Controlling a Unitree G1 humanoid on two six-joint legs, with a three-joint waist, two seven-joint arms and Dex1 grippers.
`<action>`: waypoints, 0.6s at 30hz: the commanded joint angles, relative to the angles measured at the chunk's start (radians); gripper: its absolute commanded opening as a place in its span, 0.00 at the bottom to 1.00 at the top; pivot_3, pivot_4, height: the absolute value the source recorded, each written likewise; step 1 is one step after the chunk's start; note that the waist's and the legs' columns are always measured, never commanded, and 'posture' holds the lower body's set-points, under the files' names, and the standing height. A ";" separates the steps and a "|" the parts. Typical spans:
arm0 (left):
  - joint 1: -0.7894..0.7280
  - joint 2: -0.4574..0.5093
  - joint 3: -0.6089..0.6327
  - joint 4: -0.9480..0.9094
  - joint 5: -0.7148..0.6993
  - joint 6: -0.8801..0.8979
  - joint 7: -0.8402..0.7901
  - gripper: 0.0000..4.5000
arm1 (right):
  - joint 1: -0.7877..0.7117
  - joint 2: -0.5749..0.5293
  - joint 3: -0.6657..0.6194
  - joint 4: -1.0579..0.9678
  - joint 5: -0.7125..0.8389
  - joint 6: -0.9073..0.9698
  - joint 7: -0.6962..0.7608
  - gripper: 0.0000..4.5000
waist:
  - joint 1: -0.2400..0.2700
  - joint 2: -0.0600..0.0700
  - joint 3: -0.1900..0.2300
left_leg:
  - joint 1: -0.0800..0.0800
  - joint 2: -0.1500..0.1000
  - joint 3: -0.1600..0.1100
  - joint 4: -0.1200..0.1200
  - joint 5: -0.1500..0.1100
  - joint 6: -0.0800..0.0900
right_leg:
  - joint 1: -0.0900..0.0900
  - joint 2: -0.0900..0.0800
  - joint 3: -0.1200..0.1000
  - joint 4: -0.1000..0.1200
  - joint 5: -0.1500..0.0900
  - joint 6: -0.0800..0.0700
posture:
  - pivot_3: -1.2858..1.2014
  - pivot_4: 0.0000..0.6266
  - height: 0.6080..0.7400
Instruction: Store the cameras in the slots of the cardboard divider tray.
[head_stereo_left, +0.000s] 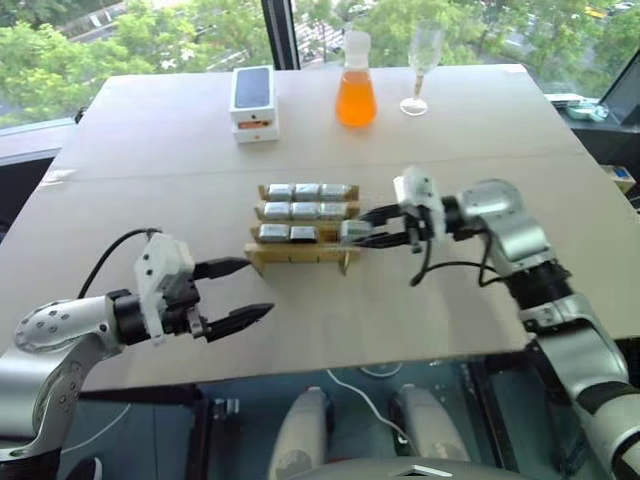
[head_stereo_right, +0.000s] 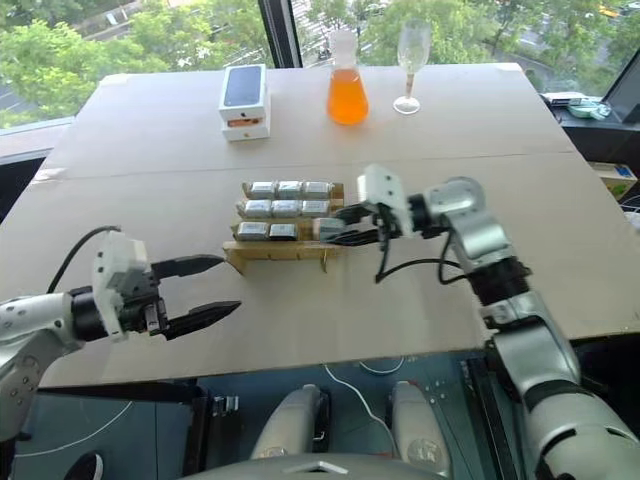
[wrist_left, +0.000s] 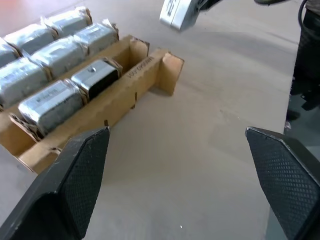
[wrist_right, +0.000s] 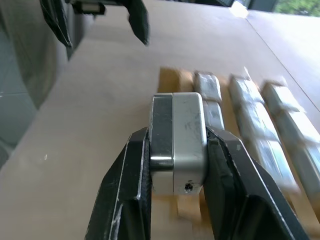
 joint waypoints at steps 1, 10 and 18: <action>0.025 -0.018 0.052 -0.039 -0.003 -0.031 0.031 1.00 | -0.053 0.020 -0.006 0.035 -0.019 -0.020 -0.023 0.20 | 0.007 0.000 0.000 | 0.000 0.000 0.000 0.000 0.000 0.000 | 0.000 0.000 0.000 0.000 0.000 0.000 | 0.52 0.24 1.00; 0.079 -0.031 0.071 -0.092 -0.033 -0.026 0.066 1.00 | -0.123 0.083 0.019 0.255 -0.113 -0.106 -0.066 0.20 | 0.004 0.000 0.000 | -0.001 -0.001 -0.001 -0.001 0.000 0.000 | 0.000 -0.002 -0.001 -0.001 0.000 0.000 | 0.52 0.24 1.00; 0.085 -0.024 0.059 -0.075 -0.025 -0.036 0.068 1.00 | -0.203 0.134 0.010 0.488 -0.193 -0.251 -0.134 0.20 | -0.002 0.000 0.000 | 0.000 0.000 0.000 -0.002 0.000 0.000 | -0.001 0.000 -0.001 -0.001 0.000 -0.001 | 0.52 0.24 1.00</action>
